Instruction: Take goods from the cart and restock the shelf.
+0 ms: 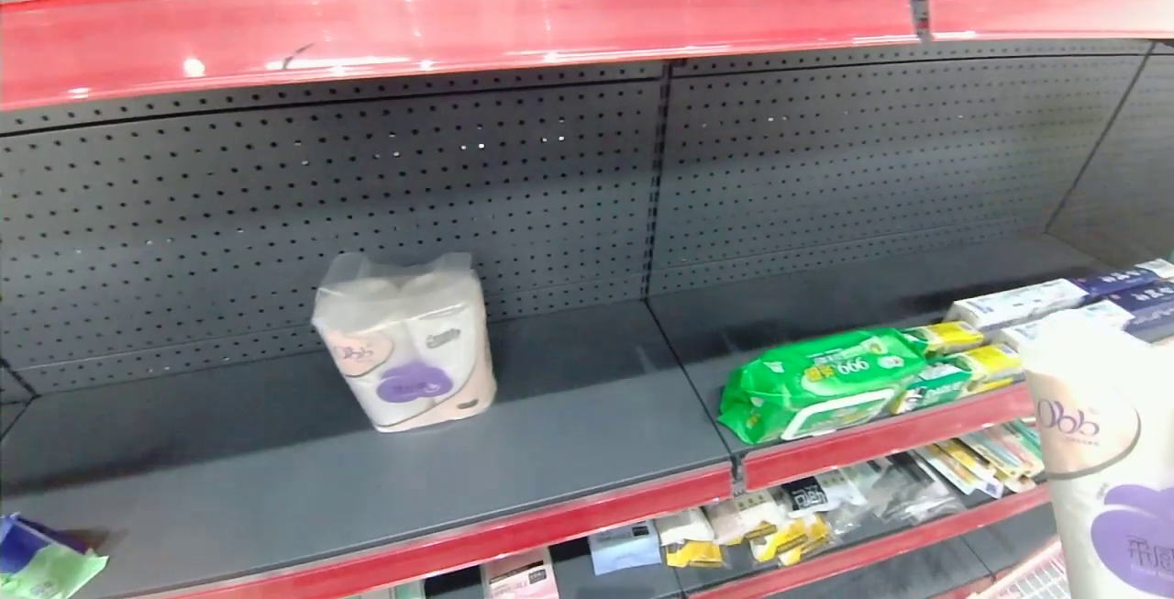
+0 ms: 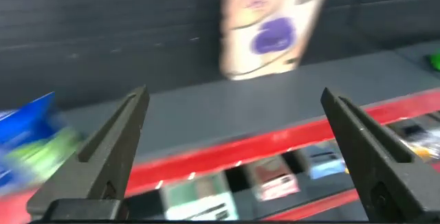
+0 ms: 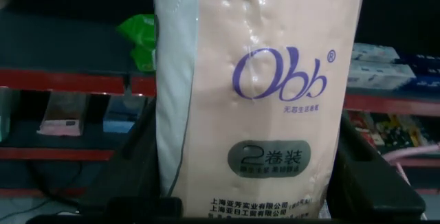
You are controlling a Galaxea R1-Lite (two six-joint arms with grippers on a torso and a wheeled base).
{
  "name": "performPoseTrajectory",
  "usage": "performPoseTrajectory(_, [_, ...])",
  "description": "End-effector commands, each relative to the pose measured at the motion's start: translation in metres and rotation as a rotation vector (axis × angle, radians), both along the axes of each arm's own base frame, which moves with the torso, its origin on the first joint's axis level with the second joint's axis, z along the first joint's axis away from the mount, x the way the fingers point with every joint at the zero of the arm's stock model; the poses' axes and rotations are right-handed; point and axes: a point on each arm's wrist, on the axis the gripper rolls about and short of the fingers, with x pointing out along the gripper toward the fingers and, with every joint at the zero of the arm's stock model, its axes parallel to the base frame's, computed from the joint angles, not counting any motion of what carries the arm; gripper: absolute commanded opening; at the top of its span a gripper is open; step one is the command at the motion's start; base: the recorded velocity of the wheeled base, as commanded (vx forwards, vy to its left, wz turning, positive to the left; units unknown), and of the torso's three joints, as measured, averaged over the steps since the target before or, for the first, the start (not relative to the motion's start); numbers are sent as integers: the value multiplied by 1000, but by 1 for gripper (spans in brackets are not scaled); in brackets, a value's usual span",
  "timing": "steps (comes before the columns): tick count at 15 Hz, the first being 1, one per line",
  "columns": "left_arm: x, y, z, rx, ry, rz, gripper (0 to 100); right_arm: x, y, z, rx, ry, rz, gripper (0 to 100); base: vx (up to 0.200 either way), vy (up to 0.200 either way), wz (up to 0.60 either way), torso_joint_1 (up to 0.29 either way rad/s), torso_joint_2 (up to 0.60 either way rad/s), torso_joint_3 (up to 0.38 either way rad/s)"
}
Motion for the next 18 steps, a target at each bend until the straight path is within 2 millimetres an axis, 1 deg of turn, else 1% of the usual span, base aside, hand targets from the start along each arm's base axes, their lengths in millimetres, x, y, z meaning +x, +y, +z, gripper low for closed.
performPoseTrajectory(1, [0,0,0,-1,0,0,100,0,0,0,-3,2,1,0,0,0,600,2,7,2])
performPoseTrajectory(3, [0,0,0,-1,0,0,100,-3,-1,-2,-12,-8,2,0,0,0,600,5,-2,0])
performPoseTrajectory(9, [0,0,0,1,0,-1,100,-30,-9,-6,15,-134,2,0,0,0,0,0,0,0])
performPoseTrajectory(10, [0,0,0,2,0,-1,100,-38,-11,-8,26,-171,5,0,0,0,0,0,0,0])
performPoseTrajectory(12, [1,0,0,11,16,-11,100,-47,-14,-17,34,-208,-3,0,0,0,0,0,0,0])
performPoseTrajectory(16, [5,0,2,16,65,-16,100,-56,-16,-29,43,-241,-6,0,0,0,0,0,0,0])
performPoseTrajectory(17, [6,0,5,53,63,-12,100,-57,-17,-31,49,-248,-5,0,0,0,0,0,0,0])
performPoseTrajectory(18, [9,0,39,66,43,2,100,-57,-17,-31,52,-249,-7,0,0,0,0,0,0,0])
